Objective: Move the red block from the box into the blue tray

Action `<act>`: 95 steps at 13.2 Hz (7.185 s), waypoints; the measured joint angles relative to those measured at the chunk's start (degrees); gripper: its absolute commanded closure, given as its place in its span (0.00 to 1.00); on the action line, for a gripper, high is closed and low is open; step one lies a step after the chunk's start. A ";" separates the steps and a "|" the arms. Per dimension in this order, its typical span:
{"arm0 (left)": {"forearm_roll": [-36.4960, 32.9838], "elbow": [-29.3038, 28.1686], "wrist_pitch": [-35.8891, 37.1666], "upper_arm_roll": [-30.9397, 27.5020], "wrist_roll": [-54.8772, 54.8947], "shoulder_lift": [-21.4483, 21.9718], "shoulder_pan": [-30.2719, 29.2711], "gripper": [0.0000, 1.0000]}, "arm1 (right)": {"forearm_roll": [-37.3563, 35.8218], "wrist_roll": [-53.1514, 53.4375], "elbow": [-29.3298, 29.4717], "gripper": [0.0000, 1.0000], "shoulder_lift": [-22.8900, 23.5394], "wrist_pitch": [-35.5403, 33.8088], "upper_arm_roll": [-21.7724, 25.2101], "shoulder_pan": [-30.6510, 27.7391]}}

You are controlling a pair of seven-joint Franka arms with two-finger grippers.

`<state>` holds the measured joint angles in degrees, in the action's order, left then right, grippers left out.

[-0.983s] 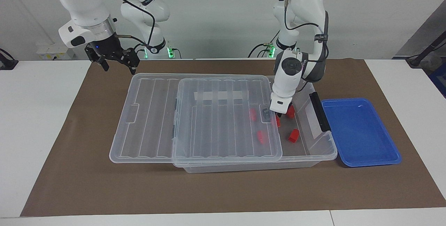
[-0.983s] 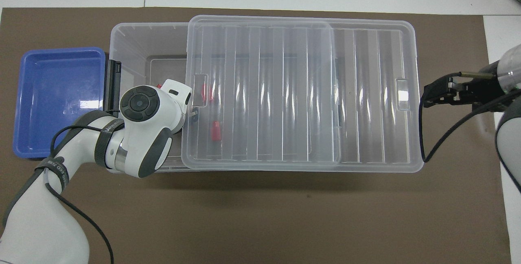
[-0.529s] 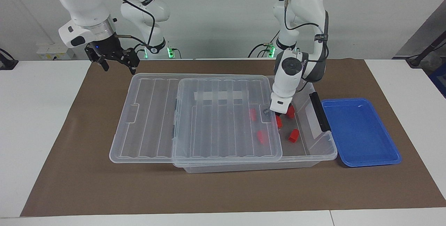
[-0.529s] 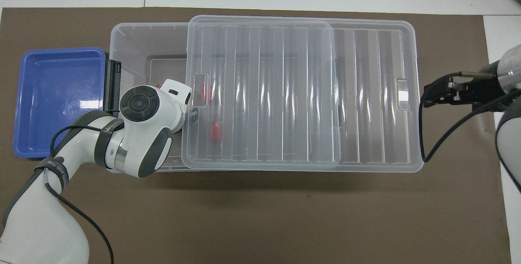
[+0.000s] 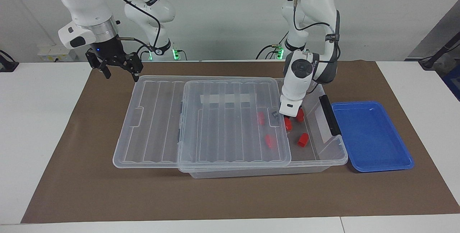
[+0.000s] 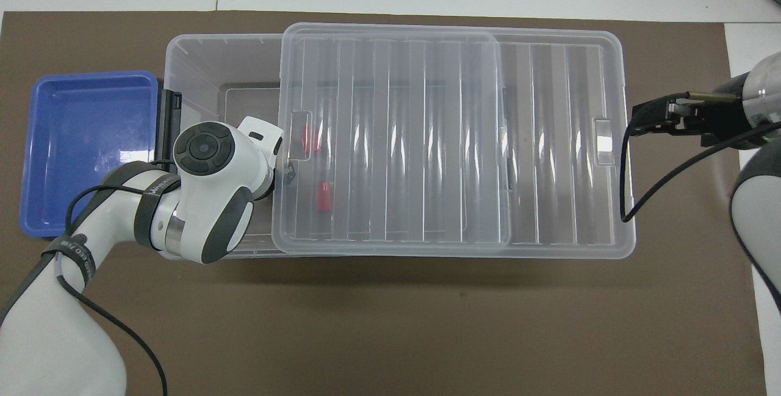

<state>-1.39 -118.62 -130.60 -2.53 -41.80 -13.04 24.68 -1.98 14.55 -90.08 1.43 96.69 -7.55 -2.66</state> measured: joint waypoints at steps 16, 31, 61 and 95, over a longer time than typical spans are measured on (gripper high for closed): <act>0.01 17.21 34.17 -1.29 14.15 8.10 -8.77 1.00 | 0.03 -0.11 -5.41 0.80 9.47 27.58 0.29 -4.76; 1.05 7.32 7.34 -1.90 53.98 4.51 -32.58 1.00 | -0.04 -4.95 -5.83 1.00 16.08 36.30 -0.07 -4.98; 1.04 13.12 27.12 -1.30 54.54 8.98 -32.48 0.00 | 0.48 -4.68 -6.07 1.00 16.00 32.95 -3.28 5.12; 1.15 27.73 34.77 -0.24 53.75 12.80 -20.40 0.00 | -0.46 -2.66 1.09 0.00 1.67 1.90 -3.60 -0.33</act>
<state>-0.25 -90.89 -95.83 -2.78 11.95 -0.24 4.28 -2.44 11.89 -88.99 3.10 98.60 -11.15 -2.99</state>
